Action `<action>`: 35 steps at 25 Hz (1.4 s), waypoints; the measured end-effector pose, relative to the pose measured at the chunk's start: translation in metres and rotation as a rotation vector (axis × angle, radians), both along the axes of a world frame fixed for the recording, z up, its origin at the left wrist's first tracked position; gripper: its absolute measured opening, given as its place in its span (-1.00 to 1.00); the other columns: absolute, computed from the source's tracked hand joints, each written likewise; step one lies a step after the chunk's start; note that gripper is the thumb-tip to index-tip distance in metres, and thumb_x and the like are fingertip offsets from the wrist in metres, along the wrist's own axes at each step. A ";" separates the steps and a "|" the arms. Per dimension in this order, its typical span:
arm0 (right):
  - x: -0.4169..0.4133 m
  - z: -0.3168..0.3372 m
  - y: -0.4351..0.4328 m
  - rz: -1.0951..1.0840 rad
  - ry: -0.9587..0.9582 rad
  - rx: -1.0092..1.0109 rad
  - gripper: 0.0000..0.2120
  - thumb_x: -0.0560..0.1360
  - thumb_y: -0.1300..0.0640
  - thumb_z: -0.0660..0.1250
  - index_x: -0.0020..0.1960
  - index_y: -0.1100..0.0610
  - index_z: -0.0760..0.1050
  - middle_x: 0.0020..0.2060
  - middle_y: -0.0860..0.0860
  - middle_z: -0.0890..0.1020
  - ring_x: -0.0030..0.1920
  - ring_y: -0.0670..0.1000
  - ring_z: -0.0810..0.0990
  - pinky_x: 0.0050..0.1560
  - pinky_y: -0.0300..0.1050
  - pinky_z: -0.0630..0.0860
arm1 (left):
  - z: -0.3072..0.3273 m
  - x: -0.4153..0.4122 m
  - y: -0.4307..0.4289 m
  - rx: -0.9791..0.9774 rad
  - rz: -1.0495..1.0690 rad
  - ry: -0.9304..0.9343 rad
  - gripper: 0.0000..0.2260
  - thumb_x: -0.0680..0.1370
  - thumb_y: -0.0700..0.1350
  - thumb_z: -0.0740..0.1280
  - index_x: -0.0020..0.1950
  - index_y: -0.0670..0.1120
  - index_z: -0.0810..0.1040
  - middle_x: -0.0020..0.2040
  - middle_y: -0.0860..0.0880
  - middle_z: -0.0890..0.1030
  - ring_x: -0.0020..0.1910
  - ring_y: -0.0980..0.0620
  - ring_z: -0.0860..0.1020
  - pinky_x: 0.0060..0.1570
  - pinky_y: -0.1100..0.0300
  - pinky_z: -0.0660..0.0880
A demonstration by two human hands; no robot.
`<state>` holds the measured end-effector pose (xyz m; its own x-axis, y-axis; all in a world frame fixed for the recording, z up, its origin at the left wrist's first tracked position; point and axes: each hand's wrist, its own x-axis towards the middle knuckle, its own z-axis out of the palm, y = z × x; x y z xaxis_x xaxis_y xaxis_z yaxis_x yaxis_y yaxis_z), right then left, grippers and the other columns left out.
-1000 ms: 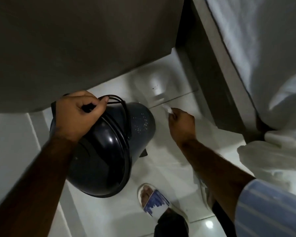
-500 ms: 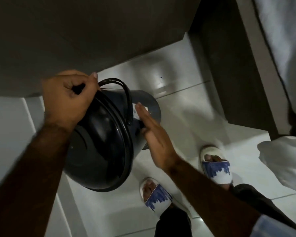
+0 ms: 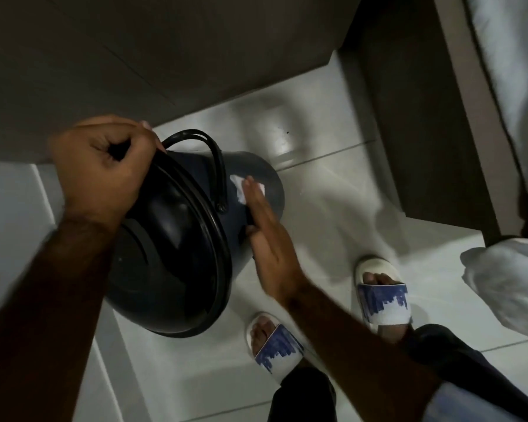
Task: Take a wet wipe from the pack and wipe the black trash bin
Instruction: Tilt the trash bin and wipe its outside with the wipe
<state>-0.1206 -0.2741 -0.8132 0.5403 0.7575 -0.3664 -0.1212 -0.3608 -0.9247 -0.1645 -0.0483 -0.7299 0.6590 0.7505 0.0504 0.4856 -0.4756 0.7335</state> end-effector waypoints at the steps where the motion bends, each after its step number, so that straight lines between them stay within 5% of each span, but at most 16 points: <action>1: -0.018 0.007 -0.010 0.019 -0.034 0.049 -0.33 0.61 0.13 0.01 0.72 0.00 0.02 0.73 -0.07 0.10 0.72 -0.06 0.04 0.71 0.03 0.07 | 0.001 0.000 0.000 0.008 -0.011 0.005 -0.77 0.61 -0.14 0.31 -0.21 -0.09 0.67 -0.27 -0.13 0.64 -0.27 0.11 0.60 -0.13 0.22 0.51; 4: -0.033 -0.005 -0.031 -0.023 0.016 -0.015 -0.31 0.60 0.16 0.02 0.73 0.01 0.01 0.72 -0.02 0.13 0.72 0.02 0.08 0.69 0.17 0.13 | 0.005 -0.001 0.000 0.011 -0.014 0.010 -0.80 0.57 -0.18 0.31 -0.21 -0.10 0.67 -0.30 -0.05 0.62 -0.24 0.24 0.59 -0.11 0.30 0.49; 9: 0.018 -0.036 -0.015 -0.074 0.143 -0.190 -0.47 0.72 0.26 0.05 0.68 0.19 0.12 0.65 0.16 0.28 0.67 0.16 0.24 0.64 0.21 0.23 | 0.005 -0.002 0.002 0.031 0.012 0.019 -0.79 0.53 -0.19 0.30 -0.21 -0.15 0.70 -0.26 -0.13 0.65 -0.21 -0.13 0.65 -0.13 0.08 0.55; 15: -0.011 -0.005 0.015 -0.006 -0.053 0.057 -0.42 0.67 0.05 -0.03 0.69 -0.15 0.11 0.65 -0.38 0.13 0.68 -0.23 0.07 0.69 0.05 0.09 | 0.008 -0.005 0.001 0.020 0.012 0.045 -0.82 0.53 -0.13 0.30 -0.20 -0.05 0.66 -0.26 -0.07 0.62 -0.23 -0.02 0.61 -0.17 0.18 0.51; 19: 0.027 -0.031 0.020 -0.309 0.475 -0.121 -0.48 0.72 -0.15 0.06 0.65 -0.04 0.29 0.55 -0.12 0.44 0.60 -0.04 0.34 0.68 0.12 0.18 | 0.010 -0.006 -0.006 0.121 -0.013 0.107 -0.75 0.55 -0.09 0.31 -0.20 -0.14 0.72 -0.22 -0.01 0.66 -0.19 0.00 0.65 -0.12 0.28 0.53; 22: 0.046 -0.035 0.027 -0.316 0.361 -0.293 -0.56 0.77 -0.06 0.05 0.59 -0.01 0.40 0.53 0.02 0.51 0.56 0.06 0.42 0.62 0.14 0.30 | 0.012 0.004 -0.015 0.166 -0.120 0.115 -0.75 0.59 -0.11 0.34 -0.17 -0.18 0.73 -0.23 -0.08 0.68 -0.24 -0.05 0.63 -0.14 0.12 0.59; 27: 0.034 -0.013 0.028 -0.273 0.397 -0.099 -0.69 0.69 -0.18 0.13 0.25 -0.40 0.61 0.21 -0.26 0.73 0.24 -0.25 0.67 0.18 -0.36 0.61 | 0.023 0.020 -0.030 0.133 -0.124 0.103 -0.75 0.60 -0.17 0.35 -0.21 -0.23 0.72 -0.29 -0.14 0.66 -0.31 -0.07 0.60 -0.20 0.14 0.55; 28: 0.031 -0.006 0.025 -0.263 0.405 -0.124 -0.68 0.68 -0.18 0.13 0.32 -0.41 0.56 0.30 -0.24 0.69 0.33 -0.22 0.63 0.27 -0.30 0.59 | 0.026 0.021 -0.032 0.126 -0.124 0.119 -0.75 0.60 -0.17 0.35 -0.19 -0.23 0.72 -0.27 -0.14 0.67 -0.30 -0.08 0.61 -0.18 0.14 0.56; 31: 0.036 -0.017 0.013 -0.282 0.381 -0.216 -0.52 0.71 -0.13 0.09 0.55 0.01 0.46 0.48 0.10 0.56 0.51 0.13 0.49 0.57 0.12 0.39 | 0.031 0.020 -0.036 0.120 -0.140 0.126 -0.78 0.59 -0.20 0.37 -0.17 -0.26 0.73 -0.23 -0.16 0.69 -0.27 -0.09 0.63 -0.15 0.12 0.57; 35: 0.059 -0.046 0.014 -0.220 0.331 -0.320 -0.52 0.75 -0.14 0.05 0.55 0.02 0.46 0.45 0.10 0.58 0.49 0.13 0.50 0.58 0.13 0.38 | 0.032 0.013 -0.049 0.128 -0.177 0.099 -0.81 0.56 -0.27 0.39 -0.20 -0.30 0.72 -0.26 -0.20 0.69 -0.31 -0.10 0.62 -0.19 0.10 0.54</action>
